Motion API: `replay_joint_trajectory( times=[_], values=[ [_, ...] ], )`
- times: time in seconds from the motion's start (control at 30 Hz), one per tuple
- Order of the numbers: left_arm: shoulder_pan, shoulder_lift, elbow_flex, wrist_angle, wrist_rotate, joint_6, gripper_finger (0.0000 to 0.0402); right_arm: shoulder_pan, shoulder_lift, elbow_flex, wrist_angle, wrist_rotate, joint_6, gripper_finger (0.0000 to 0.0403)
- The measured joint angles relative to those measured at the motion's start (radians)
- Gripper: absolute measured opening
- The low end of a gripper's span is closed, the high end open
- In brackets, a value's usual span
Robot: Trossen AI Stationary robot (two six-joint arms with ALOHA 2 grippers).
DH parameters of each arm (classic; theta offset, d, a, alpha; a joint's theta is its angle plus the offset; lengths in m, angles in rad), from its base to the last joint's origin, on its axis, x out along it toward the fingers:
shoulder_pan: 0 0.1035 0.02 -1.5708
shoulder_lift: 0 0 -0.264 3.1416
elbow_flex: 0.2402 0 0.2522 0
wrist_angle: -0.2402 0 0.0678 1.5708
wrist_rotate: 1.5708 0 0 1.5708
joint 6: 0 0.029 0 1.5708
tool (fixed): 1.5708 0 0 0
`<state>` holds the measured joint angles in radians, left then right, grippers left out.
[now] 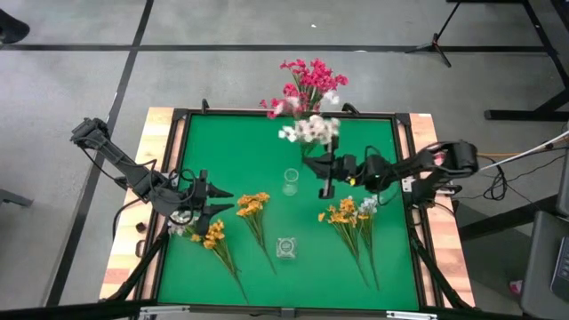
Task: Sort flowers into vase by color
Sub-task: Put the middle white flowers into the middle transparent vase
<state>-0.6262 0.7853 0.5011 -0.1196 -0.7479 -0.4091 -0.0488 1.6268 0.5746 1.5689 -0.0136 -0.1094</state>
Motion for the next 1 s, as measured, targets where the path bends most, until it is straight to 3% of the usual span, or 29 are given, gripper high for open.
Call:
replay_joint_trajectory(
  times=[0.2, 1.0],
  values=[
    [-0.001, 0.000, 0.000, 0.001, -0.002, 0.000, 0.0137, -0.025, 0.066, 0.056, 0.002, -0.123, 0.053, 0.0001],
    [0.000, 0.000, 0.000, -0.001, -0.003, 0.000, 0.0137, -0.056, 0.192, 0.057, 0.001, -0.111, 0.096, 0.0000]
  ],
)
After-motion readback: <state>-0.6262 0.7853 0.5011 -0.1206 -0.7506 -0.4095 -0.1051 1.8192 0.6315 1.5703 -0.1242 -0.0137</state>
